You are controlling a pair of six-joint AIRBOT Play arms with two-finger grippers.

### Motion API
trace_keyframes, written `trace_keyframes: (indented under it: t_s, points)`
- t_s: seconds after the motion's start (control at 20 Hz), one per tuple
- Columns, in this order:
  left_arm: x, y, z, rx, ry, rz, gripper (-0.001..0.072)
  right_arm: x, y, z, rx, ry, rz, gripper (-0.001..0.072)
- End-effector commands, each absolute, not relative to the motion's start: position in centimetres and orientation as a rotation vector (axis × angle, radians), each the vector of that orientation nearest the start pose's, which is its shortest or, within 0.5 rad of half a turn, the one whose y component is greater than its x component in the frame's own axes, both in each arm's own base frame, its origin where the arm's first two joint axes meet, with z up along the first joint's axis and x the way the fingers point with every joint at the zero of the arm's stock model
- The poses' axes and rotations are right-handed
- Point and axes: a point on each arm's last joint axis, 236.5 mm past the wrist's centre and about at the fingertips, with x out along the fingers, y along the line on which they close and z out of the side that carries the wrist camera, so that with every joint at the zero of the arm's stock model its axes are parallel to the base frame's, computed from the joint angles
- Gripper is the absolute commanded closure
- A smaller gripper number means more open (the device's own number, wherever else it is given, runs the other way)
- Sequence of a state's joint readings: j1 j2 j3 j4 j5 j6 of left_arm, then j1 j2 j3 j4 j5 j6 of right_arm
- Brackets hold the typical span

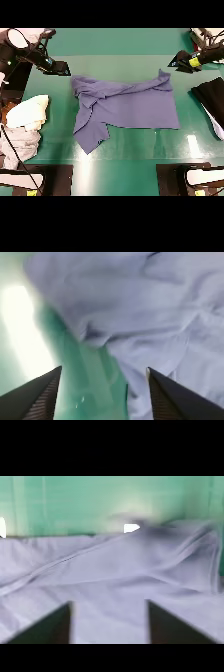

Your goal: Fold the shirts.

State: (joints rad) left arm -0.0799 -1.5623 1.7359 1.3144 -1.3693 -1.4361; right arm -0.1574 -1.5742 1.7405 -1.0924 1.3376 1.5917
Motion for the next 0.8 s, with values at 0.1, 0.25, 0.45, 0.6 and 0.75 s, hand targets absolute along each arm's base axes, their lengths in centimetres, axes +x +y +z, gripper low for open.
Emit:
trace_keyframes:
  t_s: [0.1,0.25,0.45,0.6,0.75]
  points:
    - [42.6,-10.3,8.1,-0.007,1.329,-0.312,0.0097,46.0,0.7,13.6,0.418,1.108,0.209,0.0346]
    - [38.9,-14.2,4.1,0.061,1.464,-0.367,0.0097,43.6,0.6,14.1,0.385,1.086,0.200,0.0346]
    - [32.9,-17.7,-1.8,0.353,1.589,-0.360,0.0097,41.1,0.7,13.7,0.386,1.063,0.171,0.0346]
    - [30.0,-19.1,-3.9,0.531,1.595,-0.335,0.0096,40.1,0.8,13.4,0.393,1.040,0.158,0.0346]
    - [27.9,-20.4,-5.0,0.580,1.609,-0.343,0.0096,39.5,0.9,13.4,0.394,1.020,0.151,0.0346]
